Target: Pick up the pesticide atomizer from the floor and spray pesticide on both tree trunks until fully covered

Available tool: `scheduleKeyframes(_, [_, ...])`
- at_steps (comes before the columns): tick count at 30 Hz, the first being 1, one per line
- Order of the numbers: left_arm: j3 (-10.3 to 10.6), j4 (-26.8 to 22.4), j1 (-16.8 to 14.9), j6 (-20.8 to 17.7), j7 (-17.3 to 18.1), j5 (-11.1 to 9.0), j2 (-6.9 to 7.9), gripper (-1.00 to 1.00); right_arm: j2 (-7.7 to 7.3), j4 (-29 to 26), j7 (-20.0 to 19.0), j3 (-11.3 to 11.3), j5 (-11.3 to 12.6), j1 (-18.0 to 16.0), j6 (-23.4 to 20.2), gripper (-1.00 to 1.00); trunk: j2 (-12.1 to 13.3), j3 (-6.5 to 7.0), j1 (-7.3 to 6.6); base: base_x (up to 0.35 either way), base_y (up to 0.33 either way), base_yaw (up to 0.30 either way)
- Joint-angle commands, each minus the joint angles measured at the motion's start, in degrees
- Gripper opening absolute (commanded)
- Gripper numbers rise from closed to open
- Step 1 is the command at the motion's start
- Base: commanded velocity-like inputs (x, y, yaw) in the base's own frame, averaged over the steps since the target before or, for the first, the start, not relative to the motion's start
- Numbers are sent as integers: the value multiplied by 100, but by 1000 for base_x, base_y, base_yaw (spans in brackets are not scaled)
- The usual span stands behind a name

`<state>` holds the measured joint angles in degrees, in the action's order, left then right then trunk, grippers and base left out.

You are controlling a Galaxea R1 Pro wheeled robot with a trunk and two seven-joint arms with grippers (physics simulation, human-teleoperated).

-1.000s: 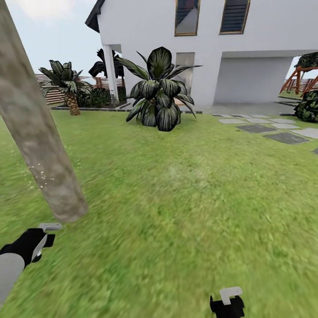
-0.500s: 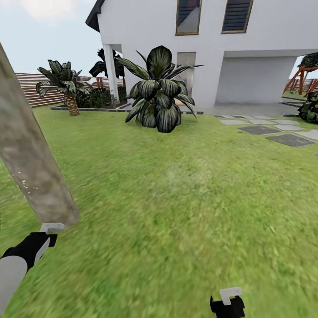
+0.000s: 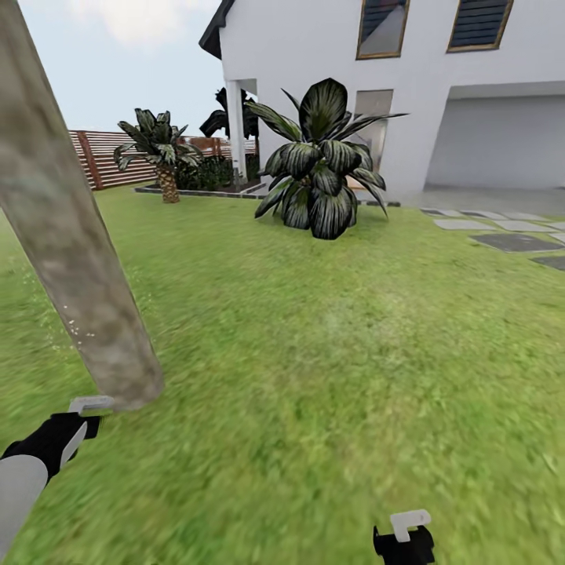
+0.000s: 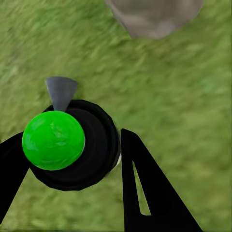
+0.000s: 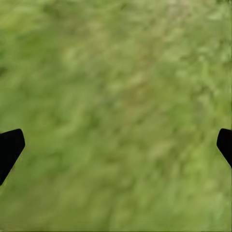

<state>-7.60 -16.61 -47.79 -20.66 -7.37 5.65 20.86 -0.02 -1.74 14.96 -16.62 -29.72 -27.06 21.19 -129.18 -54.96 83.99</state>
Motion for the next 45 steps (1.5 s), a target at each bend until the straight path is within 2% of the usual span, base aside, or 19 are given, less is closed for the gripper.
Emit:
scheduleKeyframes(1, [-38,-13,-3,-29,22,53,-14,-100,1,7,24,-41,-61,-3,17,100,-2,-5,0,47,0,277])
scheduleKeyframes(9, [-31,-72,-4,-25,10,58,-164,-100,-1,7,24,-43,-61,-3,17,100,-2,-5,0,171,0,202])
scheduleKeyframes(20, [-31,-71,-2,-16,8,59,-179,-100,-6,7,18,-43,-62,-4,17,100,-2,-5,0,332,-13,3])
scheduleKeyframes(33, [-31,-62,-2,-11,8,59,-179,-100,-6,7,24,-43,-61,-2,17,100,-2,-5,0,225,-189,4])
scheduleKeyframes(45, [-31,-62,-2,-12,8,59,-179,-100,-5,7,24,-40,-61,-5,17,100,-2,-5,0,111,-257,255])
